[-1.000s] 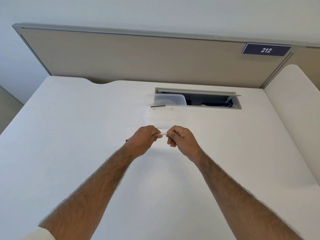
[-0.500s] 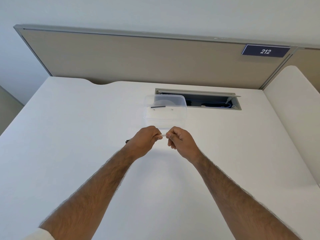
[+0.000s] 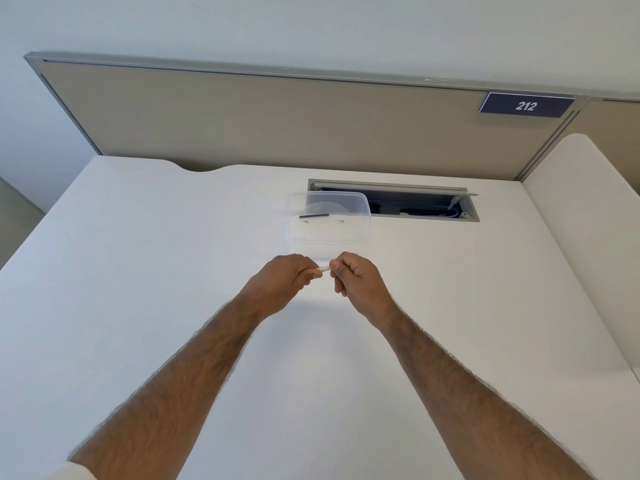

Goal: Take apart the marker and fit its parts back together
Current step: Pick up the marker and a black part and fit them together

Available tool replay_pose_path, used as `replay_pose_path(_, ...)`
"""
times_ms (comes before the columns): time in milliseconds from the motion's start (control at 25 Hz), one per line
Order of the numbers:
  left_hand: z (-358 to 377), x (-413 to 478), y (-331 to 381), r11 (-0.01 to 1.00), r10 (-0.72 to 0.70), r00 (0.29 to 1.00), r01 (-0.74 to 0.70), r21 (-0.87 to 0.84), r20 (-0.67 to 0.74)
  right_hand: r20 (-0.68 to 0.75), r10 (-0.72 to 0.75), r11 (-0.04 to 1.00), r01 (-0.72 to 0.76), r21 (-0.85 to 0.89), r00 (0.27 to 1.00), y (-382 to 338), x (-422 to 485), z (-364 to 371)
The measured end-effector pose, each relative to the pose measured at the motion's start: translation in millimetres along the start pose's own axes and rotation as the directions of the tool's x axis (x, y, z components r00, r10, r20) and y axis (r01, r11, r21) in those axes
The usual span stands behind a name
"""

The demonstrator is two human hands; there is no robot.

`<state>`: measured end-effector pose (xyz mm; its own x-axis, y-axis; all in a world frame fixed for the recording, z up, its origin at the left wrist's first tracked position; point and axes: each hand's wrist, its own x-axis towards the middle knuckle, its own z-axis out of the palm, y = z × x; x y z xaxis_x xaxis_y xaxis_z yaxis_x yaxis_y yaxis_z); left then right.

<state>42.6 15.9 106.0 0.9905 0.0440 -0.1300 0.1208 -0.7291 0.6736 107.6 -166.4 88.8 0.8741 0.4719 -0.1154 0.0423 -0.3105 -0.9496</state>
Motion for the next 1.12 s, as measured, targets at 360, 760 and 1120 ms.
replay_pose_path(360,-2.8,-5.3,10.3,0.982,-0.058,0.998,0.062,0.181,-0.028,0.001,0.029,1.000,-0.029,-0.005,1.000,1.4,-4.5,-1.0)
replay_pose_path(760,-2.4,-0.4,18.9,0.971,-0.016,0.991,0.047,0.233,-0.134,-0.021,0.073,0.994,-0.071,0.084,0.997,-6.2,-12.1,0.8)
replay_pose_path(1120,-14.7,5.0,7.9,0.979,-0.060,0.994,0.040,0.202,0.094,-0.043,0.035,0.999,-0.034,0.020,0.998,-2.0,-7.8,-8.6)
